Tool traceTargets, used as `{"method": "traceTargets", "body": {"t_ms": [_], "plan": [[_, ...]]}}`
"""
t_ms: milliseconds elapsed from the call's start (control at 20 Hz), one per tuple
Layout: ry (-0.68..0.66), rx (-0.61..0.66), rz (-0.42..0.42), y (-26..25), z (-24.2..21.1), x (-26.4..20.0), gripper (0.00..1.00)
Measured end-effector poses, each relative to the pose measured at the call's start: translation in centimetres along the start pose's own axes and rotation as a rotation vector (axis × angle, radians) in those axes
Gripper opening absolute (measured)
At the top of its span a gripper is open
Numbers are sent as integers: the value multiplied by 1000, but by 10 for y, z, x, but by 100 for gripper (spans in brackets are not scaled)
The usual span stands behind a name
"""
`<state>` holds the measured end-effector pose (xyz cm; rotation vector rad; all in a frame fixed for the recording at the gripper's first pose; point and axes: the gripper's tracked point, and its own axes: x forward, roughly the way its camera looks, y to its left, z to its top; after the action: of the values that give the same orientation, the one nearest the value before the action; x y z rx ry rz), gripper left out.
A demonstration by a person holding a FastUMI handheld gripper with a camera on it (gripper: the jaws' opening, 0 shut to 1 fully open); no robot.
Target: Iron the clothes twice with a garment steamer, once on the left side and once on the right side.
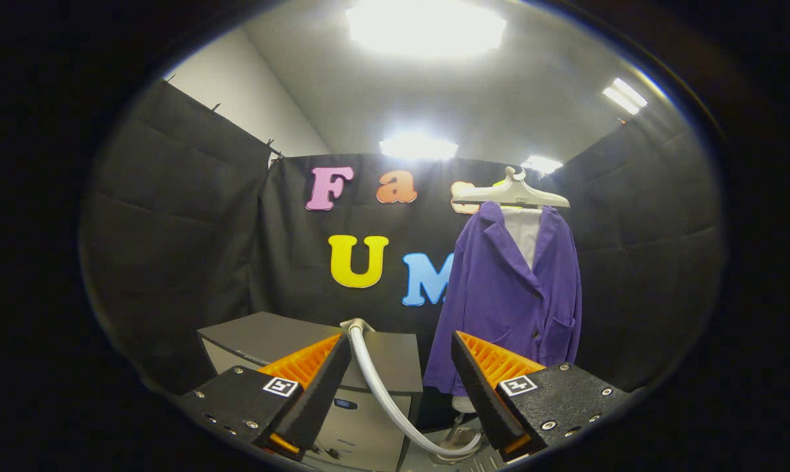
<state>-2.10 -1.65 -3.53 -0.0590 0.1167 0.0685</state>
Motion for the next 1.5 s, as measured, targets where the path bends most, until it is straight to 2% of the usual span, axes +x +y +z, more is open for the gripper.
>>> {"method": "traceTargets", "body": {"t_ms": [400,550,650,800,950,1150,1400,1500], "plan": [[29,-4,226,18,29,-49,94],[30,-8,286,17,34,-62,95],[45,0,294,11,31,-58,95],[64,26,281,7,27,-26,95],[77,53,265,18,30,29,95],[129,28,213,34,25,109,95],[253,72,198,70,4,200,95],[300,90,155,69,-5,234,95]]}}
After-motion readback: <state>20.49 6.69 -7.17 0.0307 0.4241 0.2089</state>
